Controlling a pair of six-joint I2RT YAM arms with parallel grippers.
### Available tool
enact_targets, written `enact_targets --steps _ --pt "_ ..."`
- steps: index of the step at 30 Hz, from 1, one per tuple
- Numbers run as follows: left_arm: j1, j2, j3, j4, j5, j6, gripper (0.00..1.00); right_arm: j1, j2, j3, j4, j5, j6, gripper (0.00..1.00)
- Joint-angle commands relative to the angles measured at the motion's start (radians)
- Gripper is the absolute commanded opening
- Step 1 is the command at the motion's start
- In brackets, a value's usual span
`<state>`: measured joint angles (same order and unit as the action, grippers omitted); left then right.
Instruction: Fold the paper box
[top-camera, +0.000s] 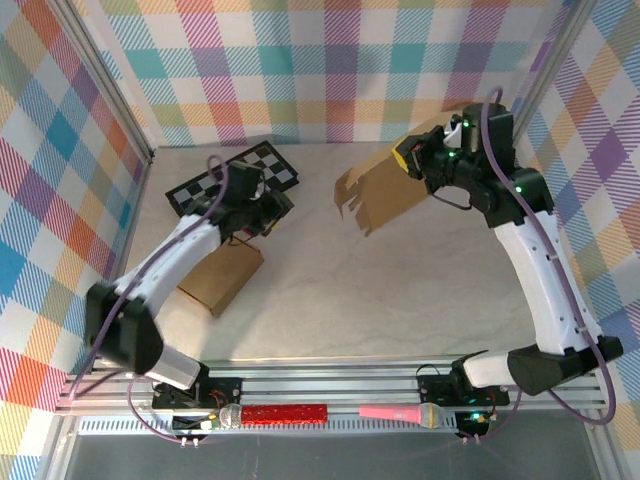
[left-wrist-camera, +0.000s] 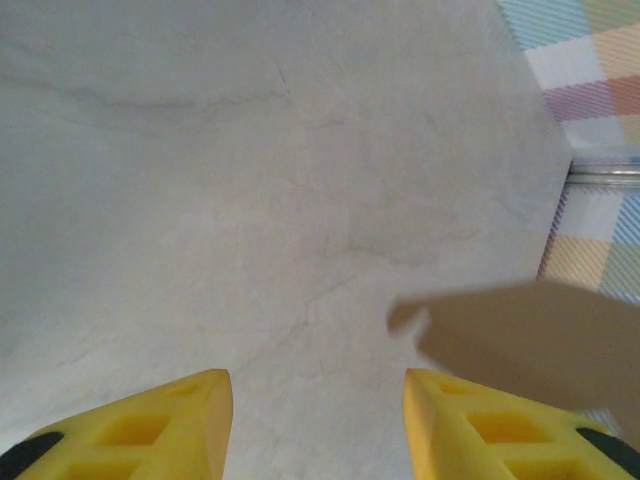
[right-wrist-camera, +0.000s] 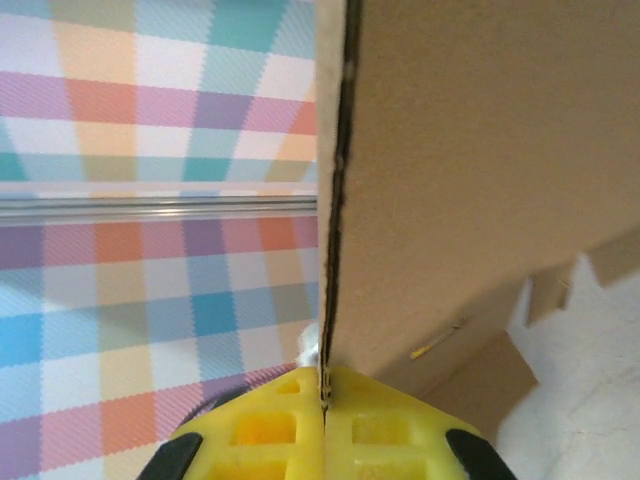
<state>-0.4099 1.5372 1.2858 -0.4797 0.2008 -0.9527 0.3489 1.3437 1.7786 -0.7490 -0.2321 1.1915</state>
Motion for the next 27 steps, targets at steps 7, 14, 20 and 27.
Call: enact_targets --steps 7,14,20,27 --pt "-0.179 0.362 0.049 0.548 0.253 -0.224 0.43 0.0 -0.017 -0.106 0.166 -0.057 0.092 0.0" --pt "-0.27 0.312 -0.281 0.943 0.245 -0.455 0.36 -0.007 0.09 -0.207 0.337 -0.081 0.16 0.0" --pt "-0.225 0.128 -0.418 0.786 0.212 -0.405 0.35 -0.008 0.168 -0.258 0.392 -0.104 0.139 0.0" --pt "-0.176 -0.119 -0.359 0.066 0.021 -0.166 0.39 -0.008 0.192 -0.469 0.568 -0.151 0.188 0.0"
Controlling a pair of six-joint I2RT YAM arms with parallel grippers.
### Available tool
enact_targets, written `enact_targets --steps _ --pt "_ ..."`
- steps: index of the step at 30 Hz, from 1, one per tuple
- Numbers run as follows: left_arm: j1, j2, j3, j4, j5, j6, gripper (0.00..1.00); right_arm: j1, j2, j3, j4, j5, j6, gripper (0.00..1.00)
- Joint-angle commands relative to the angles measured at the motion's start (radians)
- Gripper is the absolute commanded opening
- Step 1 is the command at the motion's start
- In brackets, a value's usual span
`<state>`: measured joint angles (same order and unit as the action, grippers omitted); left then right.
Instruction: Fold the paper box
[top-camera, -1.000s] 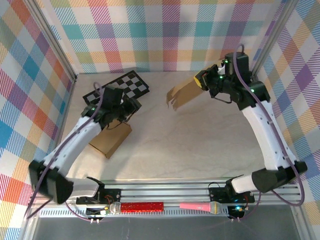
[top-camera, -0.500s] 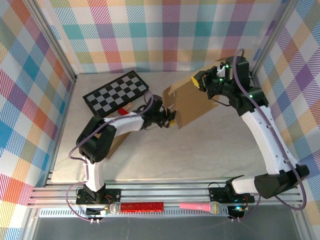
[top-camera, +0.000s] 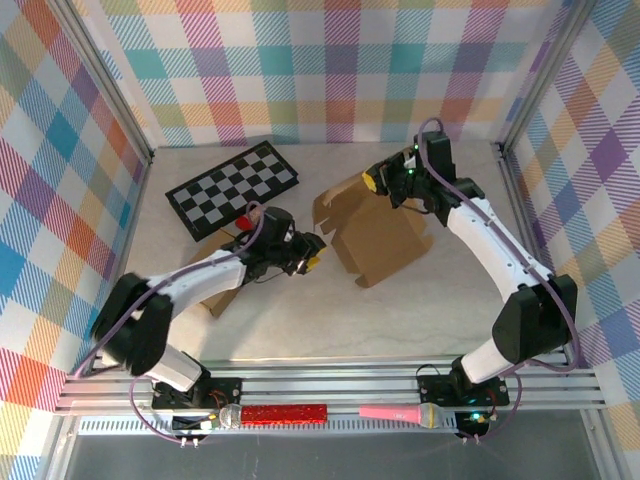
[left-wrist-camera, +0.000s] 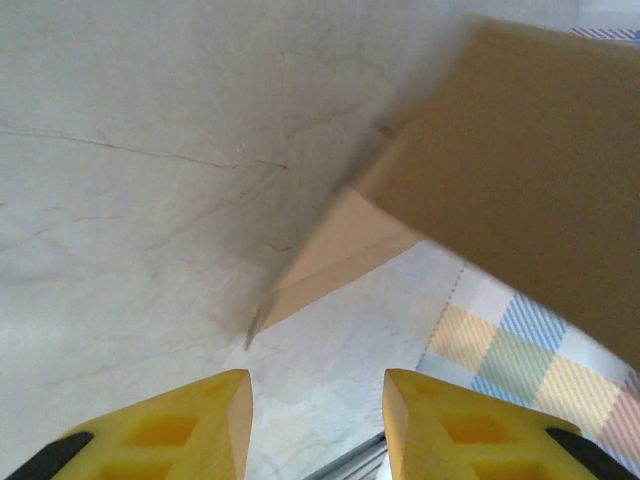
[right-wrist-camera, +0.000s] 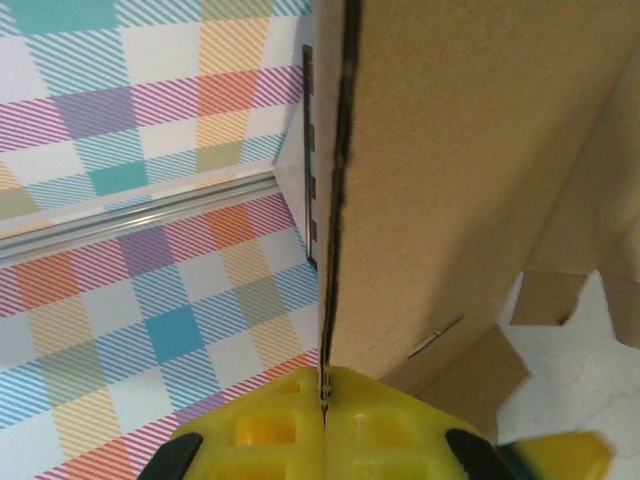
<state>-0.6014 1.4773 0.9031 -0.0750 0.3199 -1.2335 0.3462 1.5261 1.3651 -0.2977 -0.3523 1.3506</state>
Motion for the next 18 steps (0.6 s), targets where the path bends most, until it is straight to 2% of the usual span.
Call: enact_targets --steps 1,4,8,14,18 --pt "0.022 -0.087 0.026 -0.373 -0.123 0.137 0.4 -0.005 0.008 -0.088 0.15 -0.027 0.035 0.0" --pt "0.052 -0.133 0.004 -0.373 -0.14 0.152 0.4 -0.005 0.009 -0.149 0.189 -0.025 0.068 0.0" --pt "0.084 -0.155 -0.053 -0.233 -0.134 0.095 0.42 -0.003 0.009 -0.193 0.194 -0.012 0.101 0.0" --pt "0.109 -0.043 -0.097 0.02 -0.07 -0.016 0.38 -0.003 -0.048 -0.225 0.163 0.044 0.196 0.0" --pt "0.107 0.026 -0.139 0.215 -0.068 -0.095 0.36 -0.007 -0.109 -0.234 0.105 0.1 0.296 0.0"
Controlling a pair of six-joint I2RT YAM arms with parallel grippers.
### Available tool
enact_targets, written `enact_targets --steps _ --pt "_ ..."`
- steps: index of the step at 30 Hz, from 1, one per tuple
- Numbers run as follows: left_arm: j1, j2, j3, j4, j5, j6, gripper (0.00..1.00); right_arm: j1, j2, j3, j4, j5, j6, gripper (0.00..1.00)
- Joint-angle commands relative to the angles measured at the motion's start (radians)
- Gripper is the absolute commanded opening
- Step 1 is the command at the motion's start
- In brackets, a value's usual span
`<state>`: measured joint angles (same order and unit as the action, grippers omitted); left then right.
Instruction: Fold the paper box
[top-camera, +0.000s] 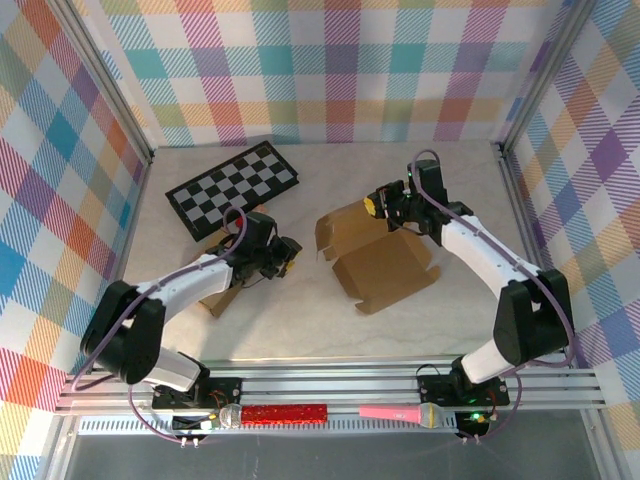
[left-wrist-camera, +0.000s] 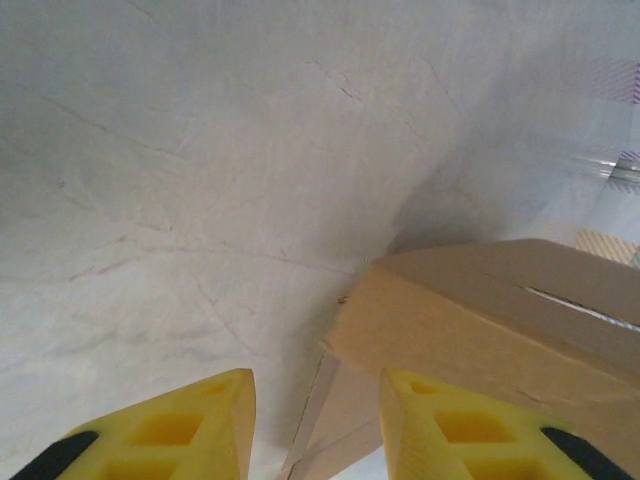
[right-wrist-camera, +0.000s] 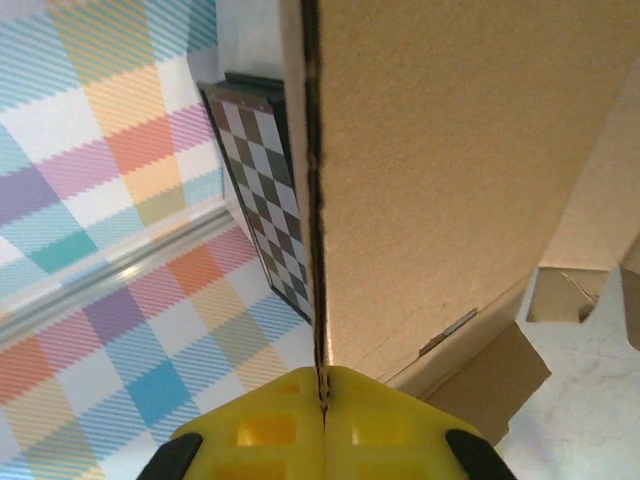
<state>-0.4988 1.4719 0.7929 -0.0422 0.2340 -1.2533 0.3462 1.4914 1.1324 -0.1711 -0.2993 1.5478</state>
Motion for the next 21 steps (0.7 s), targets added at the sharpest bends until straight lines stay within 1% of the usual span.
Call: enact_targets --steps 1,6,10,16,21 --pt "0.004 0.05 -0.032 0.228 0.016 -0.089 0.36 -0.007 -0.088 -0.002 -0.033 0.052 0.124 0.0" --pt "-0.007 0.149 -0.036 0.403 0.012 -0.147 0.36 -0.015 -0.142 -0.005 -0.085 0.065 0.236 0.0" --pt "-0.014 0.231 -0.064 0.584 -0.011 -0.219 0.37 -0.021 -0.182 0.024 -0.16 0.086 0.276 0.0" --pt "-0.027 0.357 -0.087 0.857 -0.025 -0.322 0.37 -0.037 -0.204 0.024 -0.163 0.077 0.33 0.0" --pt "-0.063 0.425 -0.082 0.983 -0.033 -0.359 0.34 -0.05 -0.209 0.02 -0.143 0.078 0.353 0.0"
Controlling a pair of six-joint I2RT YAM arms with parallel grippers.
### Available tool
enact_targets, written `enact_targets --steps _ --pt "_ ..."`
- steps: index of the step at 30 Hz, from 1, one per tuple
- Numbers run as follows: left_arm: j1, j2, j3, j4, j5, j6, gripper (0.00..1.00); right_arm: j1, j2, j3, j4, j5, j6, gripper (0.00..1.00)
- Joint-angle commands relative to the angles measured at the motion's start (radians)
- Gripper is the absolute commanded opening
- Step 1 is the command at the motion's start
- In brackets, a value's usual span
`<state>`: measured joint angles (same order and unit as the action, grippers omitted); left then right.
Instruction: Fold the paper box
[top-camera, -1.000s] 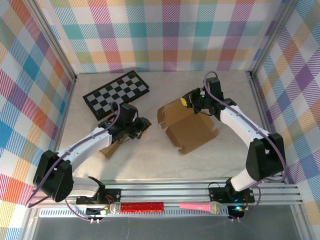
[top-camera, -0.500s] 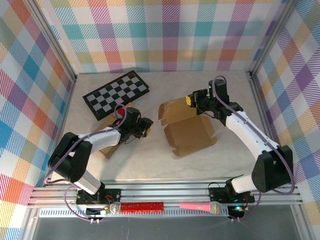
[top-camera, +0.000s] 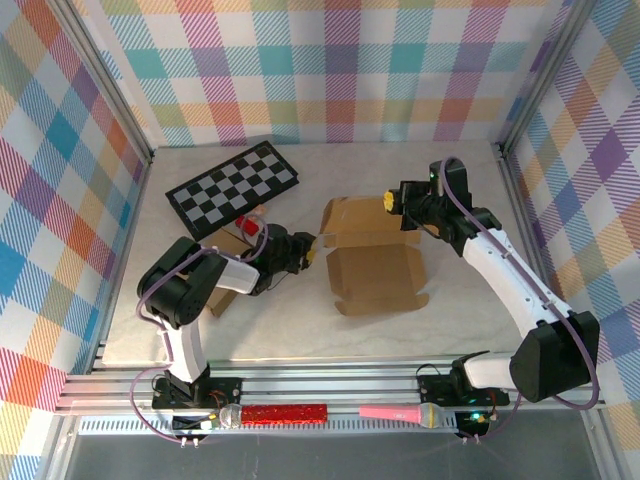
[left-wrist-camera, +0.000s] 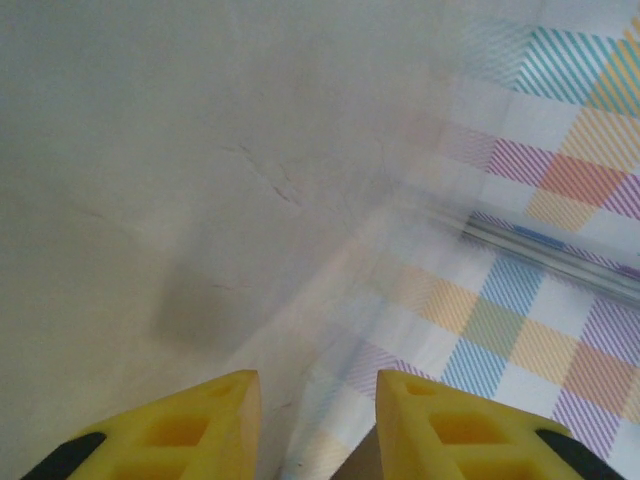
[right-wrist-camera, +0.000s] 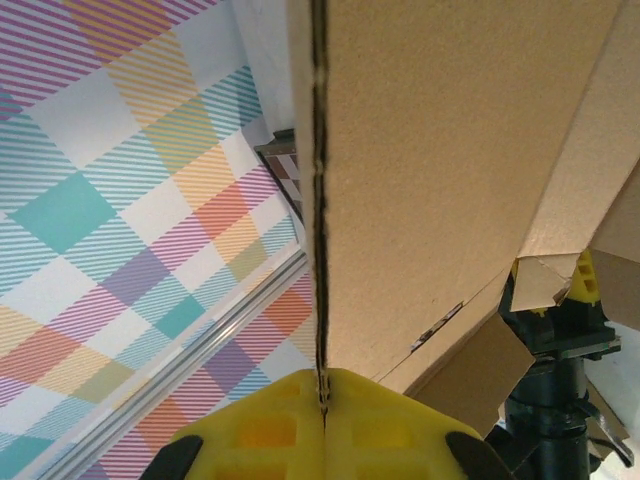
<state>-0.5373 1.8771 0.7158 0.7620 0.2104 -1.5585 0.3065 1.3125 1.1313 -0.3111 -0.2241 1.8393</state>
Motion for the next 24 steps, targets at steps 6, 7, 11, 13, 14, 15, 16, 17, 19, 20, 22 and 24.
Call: enact_targets --steps 6,7,11,13,14,15,16,17,19,20,22,24 --pt "-0.065 0.051 0.008 0.246 -0.028 -0.054 0.31 -0.021 -0.025 0.005 0.024 -0.003 0.077 0.0" --pt "-0.071 0.055 0.005 0.264 -0.036 -0.088 0.31 -0.023 -0.024 0.002 0.027 -0.003 0.079 0.0" --pt "-0.082 0.056 -0.001 0.308 -0.058 -0.092 0.3 -0.031 -0.016 -0.02 0.063 -0.014 0.092 0.0" --pt "-0.082 0.034 0.002 0.28 -0.061 -0.072 0.3 -0.032 -0.012 -0.023 0.068 -0.022 0.095 0.0" --pt "-0.082 0.025 0.006 0.263 -0.06 -0.068 0.3 -0.032 -0.012 -0.022 0.066 -0.024 0.094 0.0" --pt "-0.082 0.014 0.014 0.236 -0.058 -0.035 0.3 -0.032 -0.013 -0.021 0.063 -0.024 0.09 0.0" --pt "-0.082 0.001 0.022 0.204 -0.057 -0.019 0.31 -0.032 -0.015 -0.023 0.063 -0.023 0.09 0.0" --pt "-0.084 -0.01 0.029 0.178 -0.057 -0.004 0.31 -0.032 -0.016 -0.026 0.065 -0.022 0.092 0.0" --pt "-0.088 -0.039 0.043 0.127 -0.059 0.024 0.33 -0.033 -0.013 -0.035 0.079 -0.024 0.096 0.0" --pt "-0.093 -0.048 0.049 0.099 -0.063 0.037 0.33 -0.033 -0.012 -0.039 0.084 -0.024 0.099 0.0" --pt "-0.106 -0.077 0.063 0.023 -0.074 0.069 0.34 -0.033 -0.006 -0.048 0.103 -0.026 0.103 0.0" --pt "-0.122 -0.106 0.075 -0.055 -0.089 0.106 0.36 -0.033 -0.001 -0.049 0.108 -0.029 0.101 0.0"
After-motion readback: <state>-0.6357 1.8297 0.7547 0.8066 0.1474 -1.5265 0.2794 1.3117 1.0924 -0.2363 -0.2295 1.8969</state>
